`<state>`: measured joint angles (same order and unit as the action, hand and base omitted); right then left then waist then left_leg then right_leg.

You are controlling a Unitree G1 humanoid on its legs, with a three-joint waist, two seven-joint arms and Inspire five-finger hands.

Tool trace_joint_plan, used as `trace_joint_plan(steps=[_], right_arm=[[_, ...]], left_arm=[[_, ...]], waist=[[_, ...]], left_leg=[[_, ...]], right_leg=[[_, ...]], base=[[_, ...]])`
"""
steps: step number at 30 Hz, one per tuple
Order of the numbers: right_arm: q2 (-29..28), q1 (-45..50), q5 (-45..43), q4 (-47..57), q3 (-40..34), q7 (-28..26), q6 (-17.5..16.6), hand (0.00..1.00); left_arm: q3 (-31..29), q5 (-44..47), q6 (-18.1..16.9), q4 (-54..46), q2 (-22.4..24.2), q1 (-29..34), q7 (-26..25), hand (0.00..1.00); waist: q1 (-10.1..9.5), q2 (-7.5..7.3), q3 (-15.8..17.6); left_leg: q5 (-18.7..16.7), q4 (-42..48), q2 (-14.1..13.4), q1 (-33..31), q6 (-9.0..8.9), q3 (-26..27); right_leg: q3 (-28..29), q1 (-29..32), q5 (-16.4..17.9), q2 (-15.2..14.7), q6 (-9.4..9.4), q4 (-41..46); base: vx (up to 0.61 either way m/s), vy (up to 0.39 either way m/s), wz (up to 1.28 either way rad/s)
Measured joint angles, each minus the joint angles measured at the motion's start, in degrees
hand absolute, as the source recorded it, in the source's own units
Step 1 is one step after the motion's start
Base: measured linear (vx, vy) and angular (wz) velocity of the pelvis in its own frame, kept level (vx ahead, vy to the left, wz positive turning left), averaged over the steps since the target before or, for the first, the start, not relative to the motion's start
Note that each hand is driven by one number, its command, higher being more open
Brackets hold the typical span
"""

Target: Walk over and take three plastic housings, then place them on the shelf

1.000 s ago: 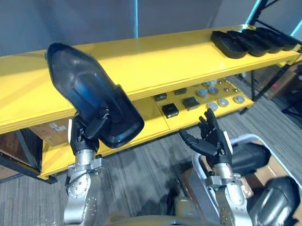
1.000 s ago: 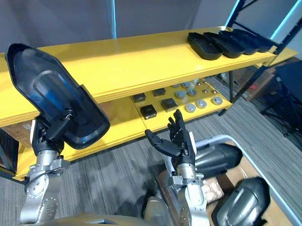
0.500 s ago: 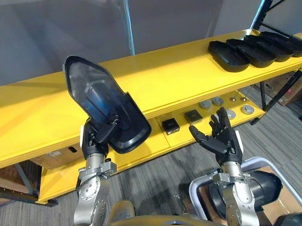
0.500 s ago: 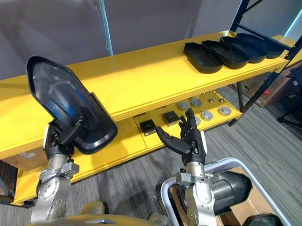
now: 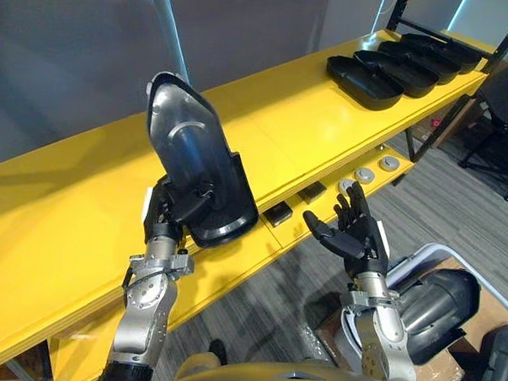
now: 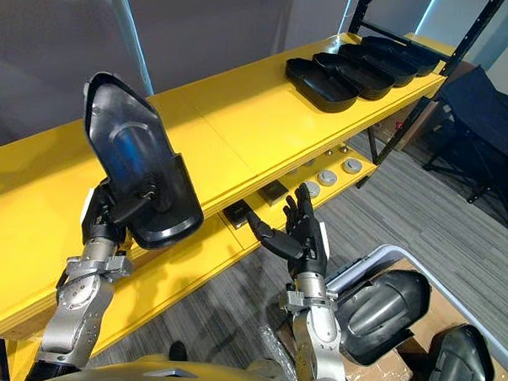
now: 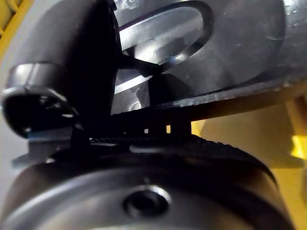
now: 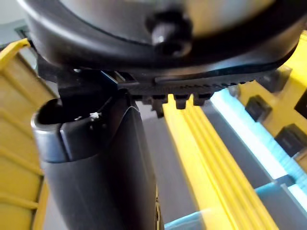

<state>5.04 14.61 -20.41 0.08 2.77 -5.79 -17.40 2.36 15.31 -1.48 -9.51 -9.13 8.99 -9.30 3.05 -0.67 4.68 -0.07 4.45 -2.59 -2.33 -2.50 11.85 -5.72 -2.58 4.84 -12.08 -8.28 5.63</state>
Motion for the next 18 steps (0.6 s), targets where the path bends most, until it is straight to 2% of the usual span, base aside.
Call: trace_joint_plan(steps=[4, 10, 18], right_arm=[[2.8, -0.5, 1.7, 1.0, 0.1, -2.1, 1.2, 1.00], [7.9, -6.9, 1.1, 1.1, 2.7, -6.0, 6.3, 1.00], [10.6, -13.0, 0.8, 1.1, 6.3, -7.7, 8.2, 1.00]], left_arm=[[-0.1, 3.0, 2.0, 2.0, -1.5, -3.2, -1.3, 0.00], [-2.5, 7.3, 2.0, 12.5, -3.4, -16.9, -7.4, 0.00], [-1.9, 11.7, 1.8, 22.7, -9.3, -30.9, -9.5, 0.00]], waist=[[0.43, 0.24, 0.1], [1.92, 1.94, 1.7], [2.75, 1.81, 4.0]], left_leg=[[0.6, -1.2, -0.1, -0.1, -0.20, 0.0], [3.5, -4.2, -0.2, -1.3, 0.01, 0.4], [4.7, -4.9, -0.4, -2.1, 0.15, 0.9]], right_leg=[[-0.4, 0.1, -0.8, 0.5, 0.43, -1.2], [0.0, 2.8, -2.6, 1.0, 0.60, -1.9], [0.7, 3.9, -3.6, 1.3, 0.50, -2.9]], base=[[-0.04, -0.002, -0.03], [-0.07, 0.013, -0.04], [-0.02, 0.007, -0.03]])
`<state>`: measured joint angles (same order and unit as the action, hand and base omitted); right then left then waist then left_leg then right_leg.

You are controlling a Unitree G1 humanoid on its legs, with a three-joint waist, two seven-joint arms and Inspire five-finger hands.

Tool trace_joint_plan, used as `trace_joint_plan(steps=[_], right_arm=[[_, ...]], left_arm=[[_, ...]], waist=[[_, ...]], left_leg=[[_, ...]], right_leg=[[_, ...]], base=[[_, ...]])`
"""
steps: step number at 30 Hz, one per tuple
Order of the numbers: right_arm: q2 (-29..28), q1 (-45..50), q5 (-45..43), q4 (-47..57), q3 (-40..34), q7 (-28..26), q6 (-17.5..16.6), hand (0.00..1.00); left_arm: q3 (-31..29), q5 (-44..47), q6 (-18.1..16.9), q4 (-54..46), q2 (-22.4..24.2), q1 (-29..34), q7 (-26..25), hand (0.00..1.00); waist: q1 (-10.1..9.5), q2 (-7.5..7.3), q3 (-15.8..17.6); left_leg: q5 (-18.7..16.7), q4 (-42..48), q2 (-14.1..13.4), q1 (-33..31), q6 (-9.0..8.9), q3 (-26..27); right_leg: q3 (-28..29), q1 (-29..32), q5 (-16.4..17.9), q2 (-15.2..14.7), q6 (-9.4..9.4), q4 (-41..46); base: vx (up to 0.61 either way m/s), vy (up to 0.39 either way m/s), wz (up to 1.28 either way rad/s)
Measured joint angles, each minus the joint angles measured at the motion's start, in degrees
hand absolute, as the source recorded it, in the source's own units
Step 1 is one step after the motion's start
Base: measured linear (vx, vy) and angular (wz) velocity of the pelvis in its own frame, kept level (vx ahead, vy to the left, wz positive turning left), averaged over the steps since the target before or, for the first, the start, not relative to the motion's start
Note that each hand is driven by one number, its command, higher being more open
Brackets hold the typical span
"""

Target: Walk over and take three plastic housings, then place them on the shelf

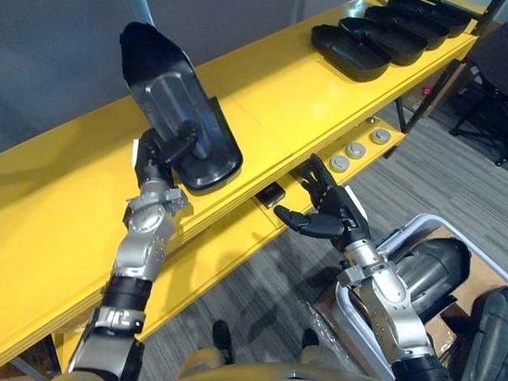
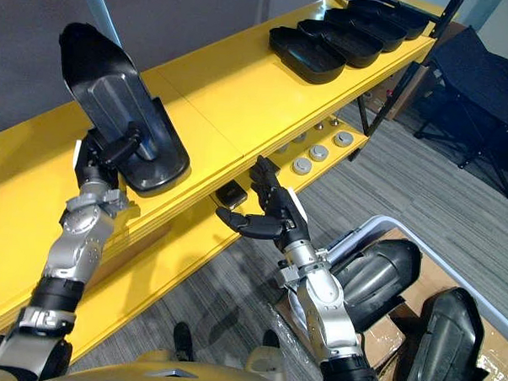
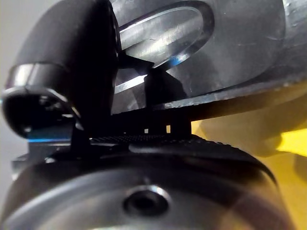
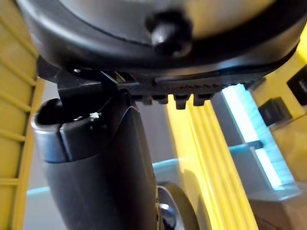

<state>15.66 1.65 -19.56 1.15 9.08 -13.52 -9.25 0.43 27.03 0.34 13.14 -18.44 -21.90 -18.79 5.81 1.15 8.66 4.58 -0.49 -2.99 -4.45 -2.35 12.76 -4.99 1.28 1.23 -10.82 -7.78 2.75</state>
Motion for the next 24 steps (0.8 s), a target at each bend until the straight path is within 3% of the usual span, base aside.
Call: trace_joint_plan(steps=[3, 9, 19, 20, 24], right_arm=[[0.0, -1.1, 0.0, 0.1, 0.8, -0.1, 0.0, 1.00], [0.3, -3.7, 0.0, 0.4, 2.3, 1.3, 0.5, 1.00], [0.3, -5.5, 0.0, 0.8, 3.5, 4.3, 0.9, 1.00], [0.3, -5.7, 0.0, 0.9, 3.5, 4.7, 0.9, 1.00], [0.3, -6.6, 0.0, 0.9, 3.6, 6.0, 1.0, 1.00]], left_arm=[[0.0, 1.0, 0.2, 3.4, -0.7, -3.0, -0.8, 0.00], [1.0, 4.1, 2.5, 8.0, -0.7, -11.1, -2.5, 0.00], [1.0, 6.5, 4.1, 11.9, -2.4, -18.7, -7.2, 0.00], [1.0, 6.5, 4.4, 12.3, -2.5, -19.5, -8.2, 1.00], [1.0, 5.5, 4.8, 13.5, -2.6, -20.8, -10.8, 1.00]], waist=[[0.65, -0.03, 0.2], [0.81, -0.42, 3.7], [0.83, -0.08, 6.6], [0.84, -0.14, 6.9], [0.88, -0.07, 7.6]], left_leg=[[0.4, -0.3, 0.1, -1.0, 0.16, 0.3], [1.3, -0.9, 0.2, -1.6, 0.45, 0.1], [4.1, -4.2, 0.5, -2.1, 0.77, -0.1], [4.1, -4.2, 0.4, -2.1, 0.76, -0.1], [4.2, -4.2, 0.4, -2.1, 0.76, -0.1]], right_leg=[[0.5, 0.9, -0.3, 0.0, 0.00, 0.0], [0.6, 1.8, -0.8, 0.0, 0.04, 0.0], [0.6, 3.7, -1.4, 0.2, -0.26, 0.5], [0.6, 3.7, -1.4, 0.2, -0.25, 0.5], [0.6, 4.1, -1.4, 0.2, -0.20, 1.1]], base=[[0.01, 0.011, -0.04], [-0.03, 0.008, 0.01], [-0.02, 0.006, 0.01], [0.00, 0.000, 0.00], [0.00, 0.000, 0.00]])
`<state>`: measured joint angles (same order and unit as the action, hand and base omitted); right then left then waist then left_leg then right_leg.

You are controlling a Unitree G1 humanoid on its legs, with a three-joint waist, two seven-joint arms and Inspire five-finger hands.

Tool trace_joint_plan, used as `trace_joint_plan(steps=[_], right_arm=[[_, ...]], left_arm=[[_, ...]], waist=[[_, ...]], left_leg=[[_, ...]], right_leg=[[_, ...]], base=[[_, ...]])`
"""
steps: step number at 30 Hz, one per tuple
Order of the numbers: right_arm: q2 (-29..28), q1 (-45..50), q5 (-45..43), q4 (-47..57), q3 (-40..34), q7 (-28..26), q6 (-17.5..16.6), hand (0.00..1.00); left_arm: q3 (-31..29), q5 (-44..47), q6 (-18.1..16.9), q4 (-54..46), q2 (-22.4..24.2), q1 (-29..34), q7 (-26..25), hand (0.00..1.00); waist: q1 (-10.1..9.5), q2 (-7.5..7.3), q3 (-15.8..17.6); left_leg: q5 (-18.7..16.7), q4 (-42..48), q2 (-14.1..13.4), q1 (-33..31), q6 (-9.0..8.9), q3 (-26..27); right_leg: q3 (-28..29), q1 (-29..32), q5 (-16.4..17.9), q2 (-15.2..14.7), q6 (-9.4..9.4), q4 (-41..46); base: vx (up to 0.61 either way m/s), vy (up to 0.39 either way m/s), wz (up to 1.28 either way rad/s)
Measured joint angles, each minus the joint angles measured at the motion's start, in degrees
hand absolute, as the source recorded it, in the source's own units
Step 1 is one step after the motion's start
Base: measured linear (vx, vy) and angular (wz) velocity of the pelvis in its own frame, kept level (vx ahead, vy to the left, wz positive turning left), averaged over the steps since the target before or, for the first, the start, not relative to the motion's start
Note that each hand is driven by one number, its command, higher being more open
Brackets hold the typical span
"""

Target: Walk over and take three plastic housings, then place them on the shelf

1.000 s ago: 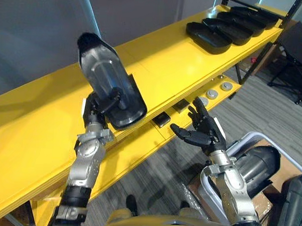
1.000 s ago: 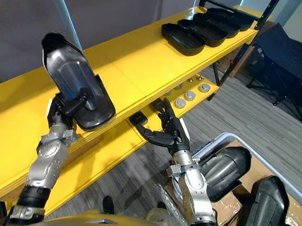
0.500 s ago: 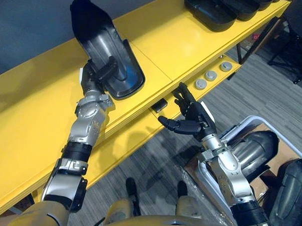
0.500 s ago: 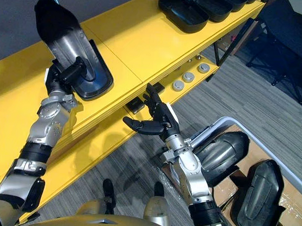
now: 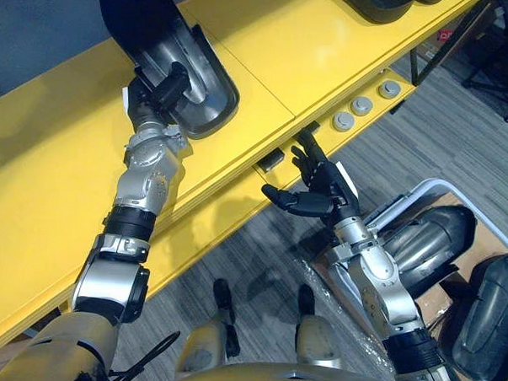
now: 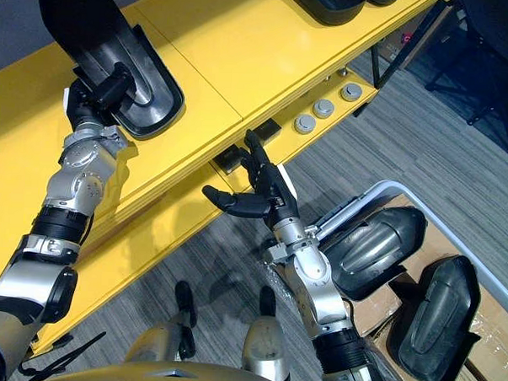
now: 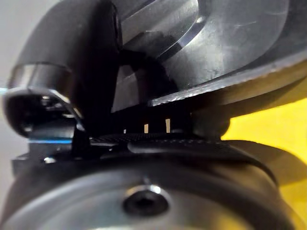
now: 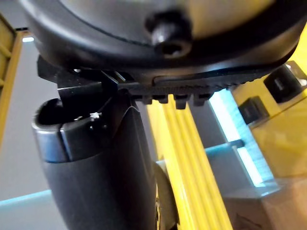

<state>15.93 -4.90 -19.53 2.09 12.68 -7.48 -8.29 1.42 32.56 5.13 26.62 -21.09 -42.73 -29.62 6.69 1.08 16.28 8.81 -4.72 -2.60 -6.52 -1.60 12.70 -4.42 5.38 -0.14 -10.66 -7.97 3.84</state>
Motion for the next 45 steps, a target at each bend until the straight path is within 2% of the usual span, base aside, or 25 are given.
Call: trace_joint_plan(steps=[7, 12, 16, 22, 26, 28, 30, 36, 38, 42, 43, 45], right_arm=[[0.0, -0.1, 0.0, 0.0, 0.5, 0.8, 0.0, 1.00], [0.1, 0.4, 0.0, 0.0, 1.3, 0.7, 0.0, 1.00], [0.1, 1.8, 0.1, 0.0, 1.8, 1.7, 0.1, 1.00], [0.1, 2.0, 0.1, 0.0, 2.5, 2.0, 0.2, 1.00], [-0.1, 2.4, 0.1, 0.0, 3.8, 2.1, 0.2, 1.00], [-0.2, 3.0, 0.7, 0.0, 3.8, 2.3, 0.2, 1.00], [-0.6, 4.1, 1.2, 0.0, 3.7, 2.8, 0.2, 1.00], [-1.1, 3.9, 1.2, 0.2, 3.5, 2.9, -0.1, 1.00], [-1.2, 3.4, 1.2, 1.4, 3.3, 2.5, -0.3, 1.00], [-1.9, 0.9, 1.3, 1.5, 3.3, 1.7, -2.4, 1.00], [-2.3, -0.1, 1.2, 1.6, 3.3, 1.7, -2.8, 1.00], [-2.4, -1.3, 1.2, 2.0, 3.3, 1.7, -3.4, 1.00]], left_arm=[[0.0, -4.5, 2.0, 2.3, -0.7, -1.0, -0.9, 1.00], [0.0, -5.5, 4.2, 4.1, -1.0, -2.1, -0.4, 1.00], [-0.1, -6.2, 5.2, 5.7, -2.9, -2.1, -2.5, 1.00], [-0.8, -6.1, 4.8, 9.7, -4.0, -1.8, -8.9, 1.00], [-0.8, -5.3, 2.0, 10.8, -3.7, -1.6, -12.8, 1.00], [-0.8, -3.8, 0.1, 11.1, -3.3, -1.3, -13.0, 1.00], [-1.9, -1.1, -3.4, 10.9, -2.3, 0.2, -12.1, 1.00], [-2.6, 1.4, -6.1, 3.7, 0.3, 5.9, -9.1, 1.00], [-3.0, 4.2, -7.1, -4.1, 2.7, 10.0, -6.5, 1.00], [-3.0, 8.2, -9.4, -16.3, 5.3, 17.6, -0.5, 1.00], [-2.9, 8.6, -10.0, -21.1, 6.3, 20.9, 1.7, 1.00], [-2.9, 8.6, -10.2, -25.4, 7.8, 23.3, 3.6, 1.00]], waist=[[1.17, 0.22, 0.1], [1.27, 0.98, 0.4], [1.23, 1.37, 0.5], [1.20, 1.40, 0.4], [1.24, 1.31, 0.3], [1.24, 1.22, 0.3], [1.19, 0.93, -0.3], [0.41, -0.37, -2.3], [-0.14, -0.66, -2.9], [-0.68, -0.29, -4.2], [-1.04, 0.01, -5.1], [-1.94, 0.57, -5.6]], left_leg=[[0.2, 0.0, -0.1, 0.1, -0.07, 0.0], [0.2, -0.1, -0.5, 1.1, -0.10, 0.0], [0.5, -0.1, -1.0, 1.3, -0.40, -0.4], [0.6, -0.1, -1.2, 2.5, -0.53, -0.7], [0.6, -0.2, -1.2, 2.6, -0.54, -0.7], [0.6, -0.2, -1.2, 2.8, -0.56, -0.8], [0.6, -0.1, -1.3, 3.3, -0.61, -1.0], [0.6, -0.1, -1.3, 4.0, -0.68, -1.0], [0.6, -0.1, -1.0, 4.1, -0.70, -1.5], [0.8, -0.2, -0.9, 4.1, -0.74, -2.3], [0.8, -0.2, -0.9, 4.1, -0.78, -3.0], [0.8, -0.3, -0.9, 4.1, -1.03, -4.0]], right_leg=[[-0.1, 0.0, 0.0, 0.0, -0.02, 0.3], [-0.1, -0.6, 0.3, 0.0, 0.24, 1.1], [-0.6, -0.9, 0.3, 0.4, 0.24, 1.1], [-1.0, -2.5, 0.3, 0.6, 0.26, 0.8], [-1.2, -3.0, 0.0, 0.6, -0.13, -0.1], [-1.4, -3.6, 0.0, 0.6, -0.14, -0.4], [-1.7, -4.5, -0.3, 0.7, -0.17, -1.1], [-1.9, -6.0, -0.9, 0.9, -0.09, -2.5], [-2.4, -6.6, -1.2, 0.9, -0.09, -3.0], [-3.4, -7.0, -1.1, 0.9, 0.05, -2.9], [-4.0, -7.1, -1.0, 1.0, 0.20, -2.9], [-5.0, -7.6, -0.6, 1.0, 0.77, -2.9]], base=[[0.00, 0.000, 0.00], [0.00, 0.000, 0.00], [-0.01, -0.006, 0.03], [0.00, -0.004, 0.02], [0.00, 0.000, 0.00], [0.02, 0.001, 0.04], [0.03, -0.008, 0.06], [0.01, -0.002, 0.01], [-0.02, 0.012, 0.07], [-0.05, 0.022, 0.13], [-0.04, 0.006, 0.17], [-0.04, 0.002, 0.24]])
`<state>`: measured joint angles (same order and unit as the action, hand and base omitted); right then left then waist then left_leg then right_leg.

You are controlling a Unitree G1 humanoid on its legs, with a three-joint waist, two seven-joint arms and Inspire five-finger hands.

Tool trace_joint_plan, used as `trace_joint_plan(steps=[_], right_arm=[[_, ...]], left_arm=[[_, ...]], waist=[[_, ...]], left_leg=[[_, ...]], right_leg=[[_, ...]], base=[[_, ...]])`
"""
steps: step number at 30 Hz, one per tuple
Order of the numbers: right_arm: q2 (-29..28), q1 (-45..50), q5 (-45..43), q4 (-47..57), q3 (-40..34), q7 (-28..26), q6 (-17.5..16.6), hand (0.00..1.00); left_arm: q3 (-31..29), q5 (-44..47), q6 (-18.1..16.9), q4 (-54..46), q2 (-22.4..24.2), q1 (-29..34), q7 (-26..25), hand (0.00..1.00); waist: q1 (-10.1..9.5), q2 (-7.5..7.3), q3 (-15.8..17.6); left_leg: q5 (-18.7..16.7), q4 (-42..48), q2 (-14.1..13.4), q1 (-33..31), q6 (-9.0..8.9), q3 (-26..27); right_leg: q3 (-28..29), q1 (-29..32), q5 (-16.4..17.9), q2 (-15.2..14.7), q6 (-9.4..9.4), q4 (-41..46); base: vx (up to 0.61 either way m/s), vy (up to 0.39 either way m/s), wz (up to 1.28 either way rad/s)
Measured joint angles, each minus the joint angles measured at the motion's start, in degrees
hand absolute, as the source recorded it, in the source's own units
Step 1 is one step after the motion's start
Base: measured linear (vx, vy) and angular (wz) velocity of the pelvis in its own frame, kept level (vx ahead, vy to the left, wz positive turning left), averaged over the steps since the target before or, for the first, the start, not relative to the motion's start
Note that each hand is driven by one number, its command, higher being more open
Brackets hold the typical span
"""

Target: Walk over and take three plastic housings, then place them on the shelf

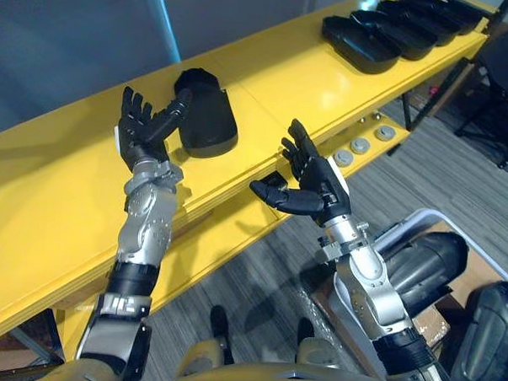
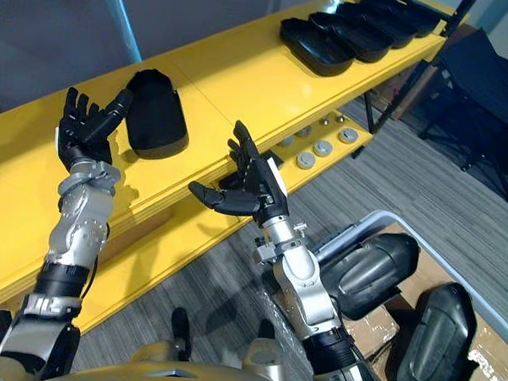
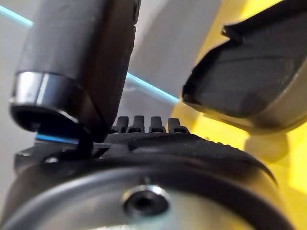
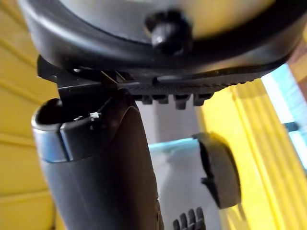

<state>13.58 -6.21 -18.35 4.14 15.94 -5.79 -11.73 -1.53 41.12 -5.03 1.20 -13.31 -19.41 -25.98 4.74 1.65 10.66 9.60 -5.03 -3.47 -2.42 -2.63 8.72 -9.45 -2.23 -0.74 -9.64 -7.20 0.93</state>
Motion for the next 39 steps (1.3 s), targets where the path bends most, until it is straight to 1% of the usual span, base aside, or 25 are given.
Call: trace_joint_plan(steps=[1, 3, 5, 7, 10, 12, 14, 15, 18, 21, 24, 26, 29, 30, 32, 35, 39], right_arm=[[0.1, -0.4, 0.0, 0.3, 0.1, -0.1, 0.0, 1.00], [-0.2, -2.1, 0.0, 0.9, 0.6, -0.4, 0.0, 1.00], [-0.6, -3.1, 0.0, 0.9, 1.5, -0.5, 0.0, 1.00], [-0.7, -3.9, 0.0, 0.9, 3.2, -0.5, 0.0, 1.00], [-1.8, -5.4, 0.0, 0.2, 6.6, -0.9, 0.2, 1.00], [-3.5, -7.3, -0.1, -2.2, 8.7, -1.1, 0.5, 1.00], [-4.8, -8.6, -0.1, -4.4, 9.8, -1.0, 1.2, 1.00], [-5.8, -8.9, -0.1, -5.6, 10.5, -0.9, 1.3, 1.00], [-7.0, -9.3, -1.2, -7.8, 11.7, -0.7, 1.4, 1.00], [-7.7, -11.3, -1.3, -10.7, 12.9, 0.4, 1.7, 1.00], [-9.4, -13.7, -1.4, -14.3, 13.7, 3.6, 2.5, 1.00], [-10.6, -15.3, -1.3, -17.1, 14.0, 6.3, 2.6, 1.00], [-12.4, -16.7, -1.2, -21.8, 13.9, 10.7, 2.8, 1.00], [-12.7, -17.6, -1.0, -24.3, 14.0, 11.9, 3.5, 1.00], [-13.0, -17.9, -0.5, -27.5, 14.0, 14.1, 4.2, 1.00], [-13.7, -19.2, -0.1, -31.7, 14.0, 17.1, 5.8, 1.00], [-13.7, -22.4, -0.1, -33.9, 13.8, 20.1, 6.1, 1.00]], left_arm=[[0.0, -0.1, 0.0, -1.0, 0.2, 0.8, 0.4, 1.00], [-0.4, -3.3, -0.2, -3.6, 0.3, 4.5, 0.6, 1.00], [-2.3, -5.2, -0.2, -4.5, 1.5, 7.5, 0.7, 1.00], [-3.8, -5.9, -0.1, -4.5, 2.3, 10.4, 0.7, 1.00], [-5.0, -8.3, -0.1, -4.5, 2.9, 15.1, 0.7, 1.00], [-5.9, -10.1, -0.2, -4.6, 4.2, 17.9, 0.7, 1.00], [-6.3, -10.1, -0.2, -4.9, 4.5, 19.6, 1.1, 1.00], [-6.3, -10.1, -0.2, -6.2, 4.6, 21.1, 1.4, 1.00], [-6.3, -10.1, -0.3, -10.0, 5.8, 24.0, 3.5, 1.00], [-5.7, -10.3, -0.7, -12.4, 6.5, 26.3, 6.1, 1.00], [-3.8, -10.2, -2.0, -13.2, 7.0, 28.7, 7.8, 1.00], [-3.0, -10.1, -2.0, -13.6, 7.8, 29.9, 8.3, 1.00], [-0.7, -10.0, -2.3, -17.4, 8.5, 32.5, 9.7, 1.00], [-0.1, -10.0, -2.4, -18.3, 8.5, 33.1, 10.4, 1.00], [1.0, -10.0, -2.4, -19.2, 8.5, 33.2, 11.2, 1.00], [1.6, -9.9, -2.4, -19.8, 8.5, 33.5, 11.8, 1.00], [3.3, -9.6, -2.4, -19.8, 8.5, 33.7, 12.0, 1.00]], waist=[[-0.40, 0.22, -0.1], [-1.29, 0.96, -0.7], [-2.46, 1.15, -1.4], [-3.10, 1.03, -2.1], [-4.58, 0.45, -2.6], [-6.20, -0.07, -2.9], [-6.49, -0.31, -3.1], [-6.94, -0.41, -3.1], [-8.37, -0.53, -3.2], [-8.99, -0.45, -3.4], [-9.33, -0.12, -3.9], [-9.40, 0.20, -4.1], [-9.63, 0.28, -4.1], [-9.96, 0.44, -4.1], [-10.95, 0.67, -4.2], [-11.14, 1.40, -3.8], [-11.36, 2.01, -3.5]], left_leg=[[0.0, 0.0, 0.0, 0.0, -0.11, -0.3], [0.3, 0.0, -0.1, 0.0, -0.34, -1.4], [0.4, 0.0, -0.2, 0.0, -0.49, -2.0], [0.5, -0.1, -0.2, 0.0, -0.62, -3.0], [0.7, -0.1, -0.2, -0.1, -0.83, -4.2], [0.8, -0.1, -0.1, -0.1, -0.90, -4.9], [0.9, -0.1, 0.1, -0.1, -0.93, -5.8], [0.9, -0.1, 0.2, -0.1, -0.92, -6.3], [1.0, -0.1, 0.4, -0.1, -0.99, -7.0], [1.2, -0.1, 0.4, -0.1, -1.22, -7.8], [1.2, -0.1, 0.5, -0.2, -1.26, -8.5], [1.2, -0.1, 0.5, -0.3, -1.24, -8.9], [1.2, -0.1, 0.6, -1.1, -1.27, -9.6], [1.2, -0.1, 0.6, -1.1, -1.29, -9.8], [1.2, -0.1, 0.7, -1.1, -1.30, -10.1], [1.4, -0.1, 0.8, -1.3, -1.50, -10.6], [1.6, -0.1, 0.7, -1.4, -1.70, -10.8]], right_leg=[[-0.3, -0.1, 0.0, 0.0, 0.04, 0.0], [-1.6, -0.9, 0.2, 0.2, 0.27, -0.1], [-2.1, -1.1, 0.3, 0.4, 0.40, -0.3], [-3.2, -2.0, 0.3, 0.5, 0.44, -0.9], [-4.7, -3.0, 0.5, 0.8, 0.68, -1.2], [-5.6, -3.5, 0.5, 0.8, 0.76, -1.4], [-6.5, -4.2, 0.6, 0.8, 0.80, -1.5], [-7.1, -4.6, 0.6, 0.8, 0.91, -1.5], [-8.0, -5.1, 0.8, 0.7, 1.06, -1.4], [-8.8, -5.5, 0.9, 0.8, 1.06, -1.4], [-9.4, -5.8, 1.1, 0.8, 1.05, -1.1], [-9.7, -5.8, 1.2, 0.8, 1.04, -1.1], [-10.8, -5.7, 1.2, 0.8, 1.04, -1.1], [-11.0, -5.7, 1.2, 0.8, 1.04, -1.1], [-11.2, -5.8, 1.4, 0.8, 0.90, -1.0], [-11.8, -5.8, 1.8, 0.8, 0.77, -0.5], [-12.0, -5.7, 2.1, 0.8, 0.97, 0.0]], base=[[-0.04, -0.003, 0.27], [-0.04, -0.008, 0.24], [-0.03, -0.013, 0.16], [0.00, -0.020, 0.27], [0.00, -0.018, 0.24], [0.00, -0.014, 0.17], [0.01, -0.010, 0.26], [0.01, -0.006, 0.28], [-0.01, -0.002, 0.15], [-0.03, -0.007, 0.14], [-0.03, -0.013, 0.11], [-0.03, -0.013, 0.10], [-0.03, -0.016, 0.17], [-0.02, -0.019, 0.14], [-0.01, -0.023, 0.09], [0.00, -0.031, 0.09], [0.00, -0.016, 0.01]])
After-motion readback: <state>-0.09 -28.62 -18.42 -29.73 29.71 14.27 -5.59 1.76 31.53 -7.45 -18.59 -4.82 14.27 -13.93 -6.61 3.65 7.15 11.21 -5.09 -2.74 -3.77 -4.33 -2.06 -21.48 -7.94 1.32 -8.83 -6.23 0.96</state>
